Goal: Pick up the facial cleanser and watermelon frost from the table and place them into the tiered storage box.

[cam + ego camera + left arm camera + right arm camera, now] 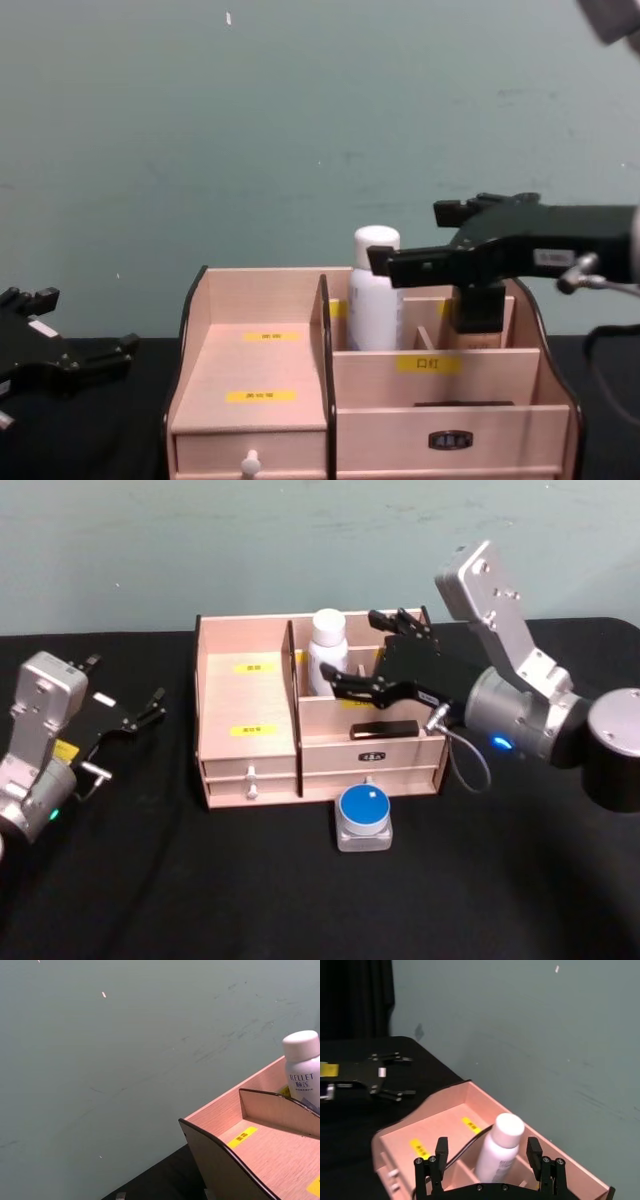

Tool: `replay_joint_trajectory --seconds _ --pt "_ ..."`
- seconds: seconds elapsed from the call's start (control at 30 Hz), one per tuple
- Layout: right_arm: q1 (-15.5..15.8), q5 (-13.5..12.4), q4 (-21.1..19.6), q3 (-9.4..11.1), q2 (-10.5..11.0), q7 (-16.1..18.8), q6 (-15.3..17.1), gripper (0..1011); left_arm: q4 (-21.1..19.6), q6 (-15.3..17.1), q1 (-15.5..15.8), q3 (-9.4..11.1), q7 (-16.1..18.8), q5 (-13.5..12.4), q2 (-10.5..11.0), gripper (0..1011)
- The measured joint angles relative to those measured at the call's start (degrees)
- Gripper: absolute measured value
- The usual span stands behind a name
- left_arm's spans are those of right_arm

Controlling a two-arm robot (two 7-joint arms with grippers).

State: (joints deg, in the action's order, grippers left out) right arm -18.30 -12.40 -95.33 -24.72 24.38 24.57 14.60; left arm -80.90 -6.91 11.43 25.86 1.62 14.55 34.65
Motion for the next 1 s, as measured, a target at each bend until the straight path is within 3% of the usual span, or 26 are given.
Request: replay_joint_trajectory --seconds 0.07,0.13,0.27,0.3,0.5,0.53,0.73,1.0 --pt "1.2 -0.3 -2.5 0.2 1.1 0.0 1.5 1002 0.0 0.0 0.0 0.0 0.0 0.0 0.0 1010" --pt "4.2 -0.8 -7.7 0.8 3.2 -0.3 4.2 1002 0.0 0.0 0.0 0.0 0.0 0.0 0.0 1010" --pt "8.9 -1.7 -13.7 1.9 5.3 -1.6 7.2 1003 0.0 0.0 0.0 0.0 0.0 0.0 0.0 1010" --pt "8.9 -1.7 -13.7 1.9 5.3 -1.6 7.2 1002 0.0 0.0 0.0 0.0 0.0 0.0 0.0 1010" --pt "17.4 -2.0 -20.4 3.1 7.4 -4.6 10.5 1003 0.0 0.0 0.0 0.0 0.0 0.0 0.0 1010" --pt "17.4 -2.0 -20.4 3.1 7.4 -4.6 10.5 1002 0.0 0.0 0.0 0.0 0.0 0.0 0.0 1010" --pt "24.2 -1.2 -21.7 3.5 7.4 -6.9 12.8 1003 0.0 0.0 0.0 0.0 0.0 0.0 0.0 1010" --pt "27.1 0.0 -20.0 3.5 5.7 -8.7 15.5 1002 0.0 0.0 0.0 0.0 0.0 0.0 0.0 1010"
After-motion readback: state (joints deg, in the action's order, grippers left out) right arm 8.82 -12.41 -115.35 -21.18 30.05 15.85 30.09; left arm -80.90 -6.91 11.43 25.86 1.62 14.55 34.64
